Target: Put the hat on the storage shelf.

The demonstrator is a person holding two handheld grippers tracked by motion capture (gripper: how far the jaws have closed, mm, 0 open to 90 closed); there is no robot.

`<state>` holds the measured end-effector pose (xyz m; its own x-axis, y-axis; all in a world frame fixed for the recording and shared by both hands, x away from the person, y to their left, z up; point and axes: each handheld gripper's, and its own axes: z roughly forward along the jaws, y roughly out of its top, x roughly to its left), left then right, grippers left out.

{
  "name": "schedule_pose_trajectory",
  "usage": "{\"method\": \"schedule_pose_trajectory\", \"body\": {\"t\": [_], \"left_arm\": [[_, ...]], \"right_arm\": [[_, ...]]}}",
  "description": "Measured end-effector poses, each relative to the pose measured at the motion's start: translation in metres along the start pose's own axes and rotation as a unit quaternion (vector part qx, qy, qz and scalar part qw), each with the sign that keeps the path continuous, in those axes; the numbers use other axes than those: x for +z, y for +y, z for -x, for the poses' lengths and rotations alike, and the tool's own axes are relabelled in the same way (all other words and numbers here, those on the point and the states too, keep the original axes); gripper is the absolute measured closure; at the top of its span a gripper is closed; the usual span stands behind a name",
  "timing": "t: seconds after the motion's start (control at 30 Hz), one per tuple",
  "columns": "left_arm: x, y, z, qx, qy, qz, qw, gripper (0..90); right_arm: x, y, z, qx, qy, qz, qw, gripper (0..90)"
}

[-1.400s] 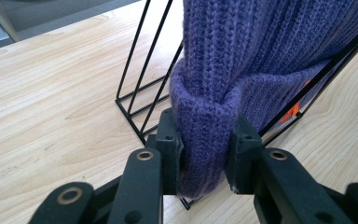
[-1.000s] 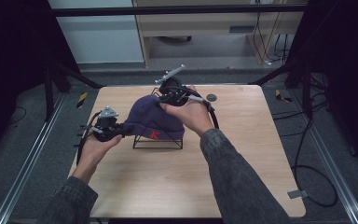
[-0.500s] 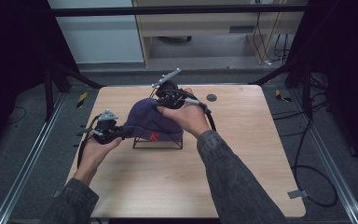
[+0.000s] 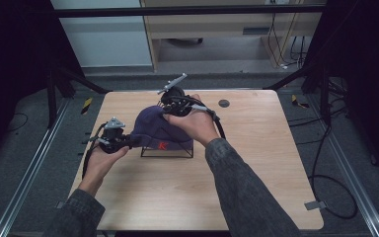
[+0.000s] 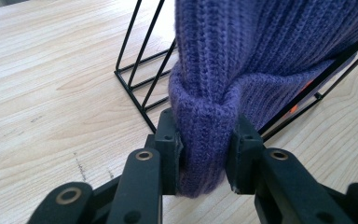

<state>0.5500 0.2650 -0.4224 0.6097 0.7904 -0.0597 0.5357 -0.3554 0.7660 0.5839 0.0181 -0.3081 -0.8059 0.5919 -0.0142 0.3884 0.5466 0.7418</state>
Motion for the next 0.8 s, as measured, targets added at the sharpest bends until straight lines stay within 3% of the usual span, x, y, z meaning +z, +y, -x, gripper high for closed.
{"method": "schedule_pose_trajectory", "body": {"t": [0.23,0.8], "left_arm": [[0.002,-0.001,0.000,0.005,0.005,-0.005,1.0000,68.7],[0.014,-0.015,-0.006,-0.010,0.005,-0.018,0.9998,67.6]], "right_arm": [[0.004,0.002,-0.002,0.002,-0.002,-0.002,1.0000,68.2],[-0.002,-0.001,-0.002,0.012,0.002,0.011,0.9999,62.8]]}}
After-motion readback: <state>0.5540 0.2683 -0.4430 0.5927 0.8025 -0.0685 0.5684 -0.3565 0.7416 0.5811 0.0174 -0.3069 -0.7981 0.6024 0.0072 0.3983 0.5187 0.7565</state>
